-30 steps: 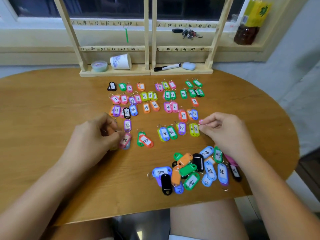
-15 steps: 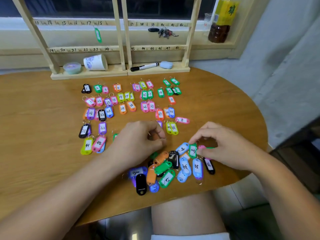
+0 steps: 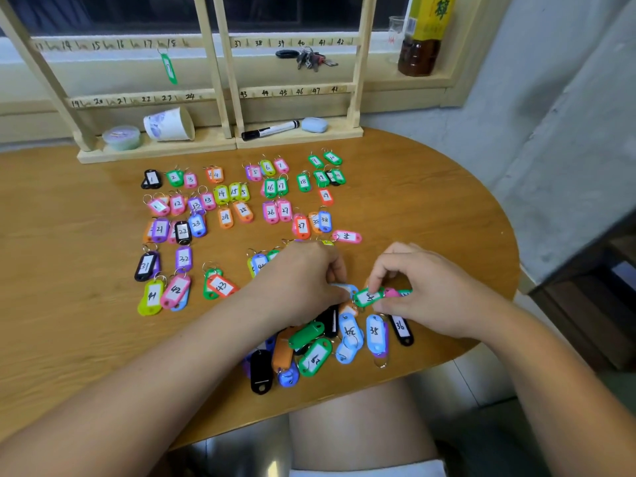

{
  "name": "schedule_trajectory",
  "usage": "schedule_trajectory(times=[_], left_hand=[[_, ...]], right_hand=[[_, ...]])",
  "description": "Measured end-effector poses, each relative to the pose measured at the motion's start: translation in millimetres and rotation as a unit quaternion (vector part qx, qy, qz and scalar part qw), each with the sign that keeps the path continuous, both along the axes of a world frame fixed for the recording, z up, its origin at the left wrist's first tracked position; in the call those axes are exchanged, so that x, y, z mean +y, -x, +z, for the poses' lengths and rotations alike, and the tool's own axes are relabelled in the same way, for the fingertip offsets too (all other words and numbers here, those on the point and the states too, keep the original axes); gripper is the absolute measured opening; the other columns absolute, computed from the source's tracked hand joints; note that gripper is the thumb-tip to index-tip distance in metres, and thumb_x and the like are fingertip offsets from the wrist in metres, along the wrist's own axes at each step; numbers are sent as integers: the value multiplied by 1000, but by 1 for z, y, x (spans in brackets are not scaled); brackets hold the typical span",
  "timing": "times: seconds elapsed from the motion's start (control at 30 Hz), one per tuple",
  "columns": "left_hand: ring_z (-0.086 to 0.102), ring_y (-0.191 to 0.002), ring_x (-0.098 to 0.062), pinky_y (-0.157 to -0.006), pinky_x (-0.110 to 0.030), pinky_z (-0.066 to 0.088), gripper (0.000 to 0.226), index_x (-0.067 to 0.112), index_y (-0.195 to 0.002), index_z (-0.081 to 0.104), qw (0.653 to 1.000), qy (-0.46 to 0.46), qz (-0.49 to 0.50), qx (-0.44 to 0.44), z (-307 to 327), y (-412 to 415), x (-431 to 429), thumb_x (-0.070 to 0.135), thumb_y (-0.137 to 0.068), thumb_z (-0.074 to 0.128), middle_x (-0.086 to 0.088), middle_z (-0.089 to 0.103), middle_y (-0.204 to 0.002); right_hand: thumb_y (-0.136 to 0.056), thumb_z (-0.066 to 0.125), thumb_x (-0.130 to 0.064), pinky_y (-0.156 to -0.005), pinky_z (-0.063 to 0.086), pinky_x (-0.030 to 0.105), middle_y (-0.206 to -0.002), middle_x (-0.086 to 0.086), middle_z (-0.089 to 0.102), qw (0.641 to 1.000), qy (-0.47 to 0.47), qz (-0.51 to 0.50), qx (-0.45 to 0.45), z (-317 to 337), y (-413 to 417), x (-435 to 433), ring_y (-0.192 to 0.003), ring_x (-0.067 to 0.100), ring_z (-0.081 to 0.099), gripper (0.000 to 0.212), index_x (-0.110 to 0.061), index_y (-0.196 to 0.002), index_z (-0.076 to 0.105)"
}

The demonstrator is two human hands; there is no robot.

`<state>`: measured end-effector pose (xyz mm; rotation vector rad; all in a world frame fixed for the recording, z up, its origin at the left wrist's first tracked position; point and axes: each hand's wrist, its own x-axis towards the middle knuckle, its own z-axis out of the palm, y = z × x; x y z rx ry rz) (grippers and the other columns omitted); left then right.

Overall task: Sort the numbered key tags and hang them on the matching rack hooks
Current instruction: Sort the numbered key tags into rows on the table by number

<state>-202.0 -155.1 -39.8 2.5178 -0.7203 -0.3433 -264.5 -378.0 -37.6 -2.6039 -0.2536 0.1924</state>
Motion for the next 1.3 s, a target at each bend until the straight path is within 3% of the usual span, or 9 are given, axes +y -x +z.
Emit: schedule_trajectory(times=[0.13, 0.23, 0.5, 0.67, 0.77, 0.93, 1.07, 1.17, 1.3], left_hand=[[62, -84, -1, -71, -27, 54, 13, 28, -95, 73, 1000, -6, -3, 0, 0, -1, -1, 37, -89, 82, 12, 69, -89], [61, -82, 0, -64, -18, 47, 12, 28, -94, 72, 1000, 0, -9, -2, 0, -2, -1, 34, -89, 82, 12, 69, -90], [63, -80, 1, -63, -12, 41, 13, 30, -87, 71, 994, 113, 8, -11, 1, -3, 15, 32, -91, 82, 16, 69, -80], [68, -81, -5, -70, -20, 49, 9, 31, -90, 73, 978, 203, 29, -37, 5, -7, 32, 33, -95, 80, 12, 74, -83], [69, -85, -11, -76, -30, 53, 2, 35, -98, 77, 974, 221, 35, -39, 1, -9, 38, 36, -98, 76, 11, 76, -89], [65, -77, -4, -70, -21, 48, 12, 38, -106, 79, 968, 248, 25, -15, -3, -6, 39, 33, -95, 79, 13, 76, -94], [70, -70, -16, -68, -39, 55, 34, 33, -102, 62, 943, 313, 95, 59, -8, -7, 38, 26, -85, 90, 3, 77, -88], [76, -81, -37, -81, -62, 59, 42, 30, -103, 58, 913, 375, 122, 103, -8, -6, 37, 18, -82, 92, -8, 78, -88], [74, -85, -41, -82, -59, 58, 43, 20, -108, 61, 906, 381, 130, 131, -1, -3, 36, 16, -81, 93, -9, 79, -85]], right_hand=[[-86, 84, -41, -97, 43, 34, -104, -24, 59, 1000, 10, 1, -6, 0, 1, 3, -108, -1, 50, 22, -44, -99, 66], [-89, 82, -41, -92, 39, 29, -102, -24, 58, 1000, 23, 0, -10, 1, 0, 6, -107, -3, 48, 20, -43, -103, 67], [-84, 85, -46, -94, 43, 33, -97, -19, 64, 1000, 5, 7, -21, 8, -5, 8, -104, 2, 54, 18, -41, -87, 68], [-87, 87, -30, -75, 51, 28, -84, -14, 69, 987, -151, -47, -25, 20, -12, 11, -81, 6, 62, 15, -29, -85, 72], [-87, 87, -20, -66, 54, 24, -79, -6, 70, 951, -274, -124, -70, 18, -20, 20, -73, 7, 63, 14, -21, -89, 73], [-89, 84, -13, -61, 52, 17, -83, 3, 78, 907, -375, -180, -69, 7, -21, 41, -74, 17, 76, 12, -12, -96, 74], [-90, 84, -14, -66, 60, 28, -85, 2, 78, 912, -375, -159, -54, 2, -17, 50, -77, 18, 78, 10, -16, -97, 76], [-90, 83, -15, -71, 63, 36, -85, -1, 78, 922, -351, -150, -63, -1, -15, 53, -78, 17, 77, 9, -19, -96, 77], [-91, 83, -13, -67, 61, 29, -85, -2, 77, 917, -339, -171, -124, 0, -16, 53, -79, 14, 75, 10, -20, -95, 76]])
